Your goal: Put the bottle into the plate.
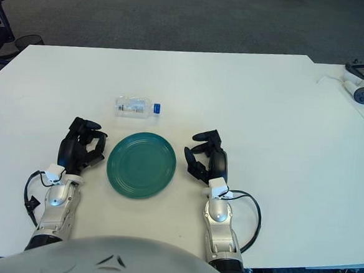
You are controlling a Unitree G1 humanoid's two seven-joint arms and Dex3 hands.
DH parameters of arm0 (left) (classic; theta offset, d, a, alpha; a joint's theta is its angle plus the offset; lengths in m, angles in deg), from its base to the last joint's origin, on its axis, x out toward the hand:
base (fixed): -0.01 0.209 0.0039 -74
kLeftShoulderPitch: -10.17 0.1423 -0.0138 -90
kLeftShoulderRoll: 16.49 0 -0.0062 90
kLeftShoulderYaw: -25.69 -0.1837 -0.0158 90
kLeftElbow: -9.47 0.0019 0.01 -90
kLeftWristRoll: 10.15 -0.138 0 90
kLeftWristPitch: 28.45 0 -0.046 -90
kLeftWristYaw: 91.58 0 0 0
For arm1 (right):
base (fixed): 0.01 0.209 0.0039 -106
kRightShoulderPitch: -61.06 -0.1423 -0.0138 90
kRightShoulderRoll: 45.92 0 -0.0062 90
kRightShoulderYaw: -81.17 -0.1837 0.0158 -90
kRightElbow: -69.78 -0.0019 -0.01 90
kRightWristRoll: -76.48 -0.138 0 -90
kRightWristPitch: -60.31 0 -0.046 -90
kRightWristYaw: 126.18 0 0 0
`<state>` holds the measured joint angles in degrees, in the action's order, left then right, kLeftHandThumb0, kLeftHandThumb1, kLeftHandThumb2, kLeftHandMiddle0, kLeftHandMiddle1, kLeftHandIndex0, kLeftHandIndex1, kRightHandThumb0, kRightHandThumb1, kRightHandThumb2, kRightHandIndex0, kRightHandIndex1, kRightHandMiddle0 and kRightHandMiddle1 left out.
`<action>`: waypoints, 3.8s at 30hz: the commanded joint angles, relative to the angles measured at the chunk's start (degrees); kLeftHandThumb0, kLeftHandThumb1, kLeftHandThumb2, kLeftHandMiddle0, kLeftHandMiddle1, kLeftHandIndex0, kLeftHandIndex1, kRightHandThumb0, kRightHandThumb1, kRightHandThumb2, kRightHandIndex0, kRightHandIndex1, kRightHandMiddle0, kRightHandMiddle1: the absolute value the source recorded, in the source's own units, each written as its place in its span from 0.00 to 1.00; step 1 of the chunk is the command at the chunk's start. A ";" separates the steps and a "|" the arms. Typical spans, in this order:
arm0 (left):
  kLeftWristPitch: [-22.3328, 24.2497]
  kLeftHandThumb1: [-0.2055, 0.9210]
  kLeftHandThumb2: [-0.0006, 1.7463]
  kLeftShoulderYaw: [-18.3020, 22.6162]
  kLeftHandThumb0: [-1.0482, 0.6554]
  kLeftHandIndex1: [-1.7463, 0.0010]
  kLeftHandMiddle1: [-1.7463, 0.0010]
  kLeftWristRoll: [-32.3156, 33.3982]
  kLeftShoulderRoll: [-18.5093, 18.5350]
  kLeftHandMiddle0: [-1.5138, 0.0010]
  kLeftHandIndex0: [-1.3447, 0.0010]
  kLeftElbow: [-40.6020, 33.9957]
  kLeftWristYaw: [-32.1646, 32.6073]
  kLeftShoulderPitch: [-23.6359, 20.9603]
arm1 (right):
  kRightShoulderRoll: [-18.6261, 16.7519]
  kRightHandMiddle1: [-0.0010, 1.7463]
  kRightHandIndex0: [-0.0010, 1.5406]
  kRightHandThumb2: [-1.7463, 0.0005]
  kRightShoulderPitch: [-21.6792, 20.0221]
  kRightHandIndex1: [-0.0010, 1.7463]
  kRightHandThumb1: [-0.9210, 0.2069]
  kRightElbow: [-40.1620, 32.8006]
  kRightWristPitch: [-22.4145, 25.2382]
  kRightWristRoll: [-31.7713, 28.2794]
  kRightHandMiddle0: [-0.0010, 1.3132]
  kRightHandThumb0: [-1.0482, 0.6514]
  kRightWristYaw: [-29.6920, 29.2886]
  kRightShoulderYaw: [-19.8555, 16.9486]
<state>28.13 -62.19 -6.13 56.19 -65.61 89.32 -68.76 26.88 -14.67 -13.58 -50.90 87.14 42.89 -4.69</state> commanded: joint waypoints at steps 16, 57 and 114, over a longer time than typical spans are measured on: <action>-1.83 0.72 0.50 -0.71 0.61 0.05 0.10 -2.59 -0.96 0.76 0.70 11.47 0.14 4.39 | -0.36 0.89 0.32 0.66 2.07 0.86 0.12 6.30 3.19 -0.89 0.17 0.62 0.50 -0.30; -1.32 0.71 0.52 -0.68 0.61 0.04 0.09 -2.57 -0.53 0.76 0.70 12.12 -0.17 4.23 | -0.11 0.90 0.33 0.62 1.82 0.86 0.16 6.84 2.78 0.10 0.18 0.62 -0.37 -0.13; 7.37 1.00 0.22 -17.32 0.04 0.76 1.00 -53.87 26.94 1.00 1.00 6.48 9.41 -43.44 | -2.22 0.91 0.31 0.70 -3.81 0.84 0.09 11.02 6.43 -0.08 0.17 0.61 -1.46 -0.54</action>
<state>34.53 -76.10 -58.84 82.66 -61.65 104.08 -107.77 25.06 -21.06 -8.21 -48.91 87.13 41.34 -5.28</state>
